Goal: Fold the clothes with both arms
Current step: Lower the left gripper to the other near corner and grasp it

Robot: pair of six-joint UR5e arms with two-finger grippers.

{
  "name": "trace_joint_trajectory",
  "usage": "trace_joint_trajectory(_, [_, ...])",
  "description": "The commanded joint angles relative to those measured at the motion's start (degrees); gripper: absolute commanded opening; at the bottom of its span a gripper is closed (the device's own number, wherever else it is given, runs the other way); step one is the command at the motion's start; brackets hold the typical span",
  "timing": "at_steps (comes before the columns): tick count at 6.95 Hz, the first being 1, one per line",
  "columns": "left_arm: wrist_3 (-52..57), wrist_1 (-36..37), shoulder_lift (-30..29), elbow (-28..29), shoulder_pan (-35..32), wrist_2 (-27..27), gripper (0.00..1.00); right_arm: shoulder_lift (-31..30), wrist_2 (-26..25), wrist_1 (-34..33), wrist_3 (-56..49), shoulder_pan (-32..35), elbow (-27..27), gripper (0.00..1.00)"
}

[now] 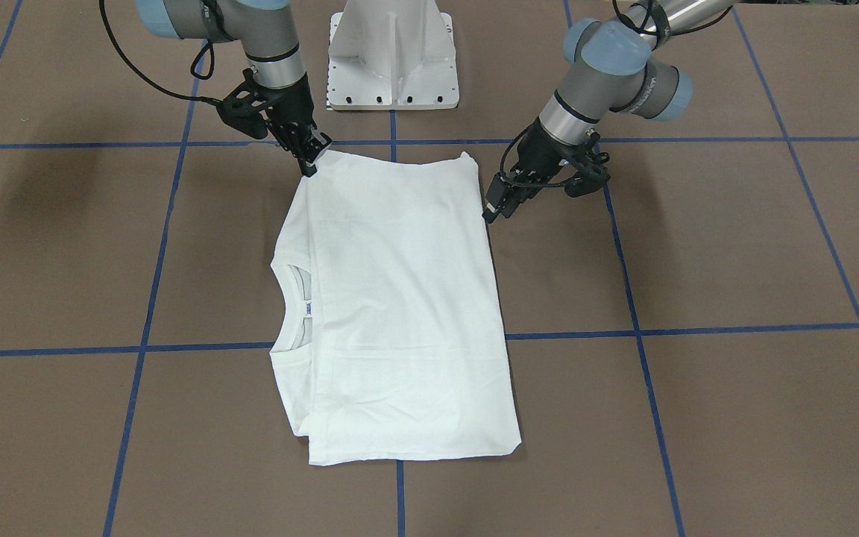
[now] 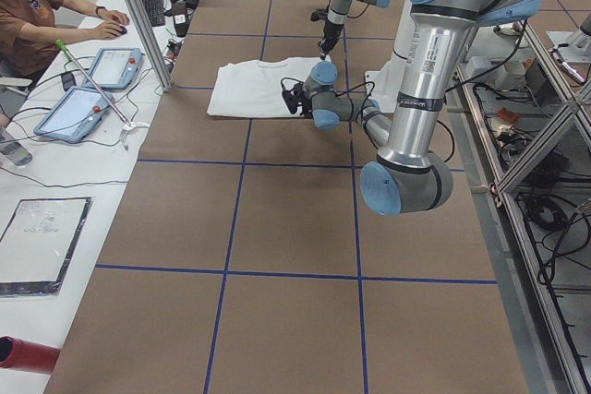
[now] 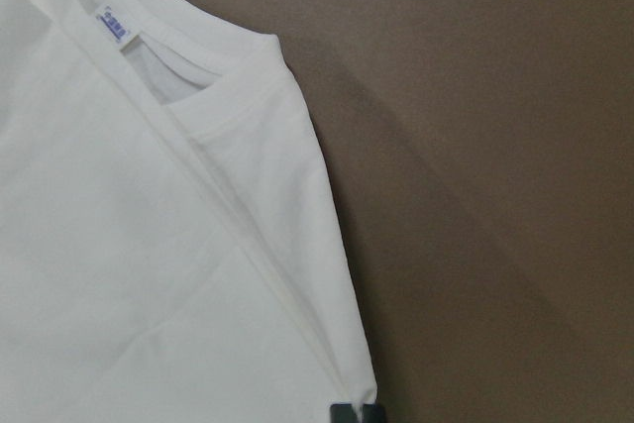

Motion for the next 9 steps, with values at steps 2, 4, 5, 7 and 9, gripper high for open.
trace_joint_trajectory(2, [-4.2, 2.1, 0.0, -1.9, 6.0, 2.8, 0.59, 0.0, 0.0, 0.0, 0.0, -0.1, 0.1, 0.0])
trace_joint_trajectory(4, [-5.0, 9.1, 0.1, -5.0, 8.1, 3.7, 0.59, 0.0, 0.0, 0.0, 0.0, -0.2, 0.1, 0.0])
trace_joint_trajectory(5, [-5.2, 9.7, 0.1, -5.0, 8.9, 4.9, 0.59, 0.0, -0.1, 0.0, 0.0, -0.2, 0.1, 0.0])
trace_joint_trajectory(7, [-5.4, 12.1, 0.2, -5.1, 10.4, 5.1, 0.6, 0.1, -0.1, 0.0, 0.0, -0.3, 0.1, 0.0])
trace_joint_trajectory(9, [-7.3, 15.5, 0.3, -7.2, 11.9, 5.1, 0.6, 0.2, -0.1, 0.2, 0.0, -0.3, 0.1, 0.0])
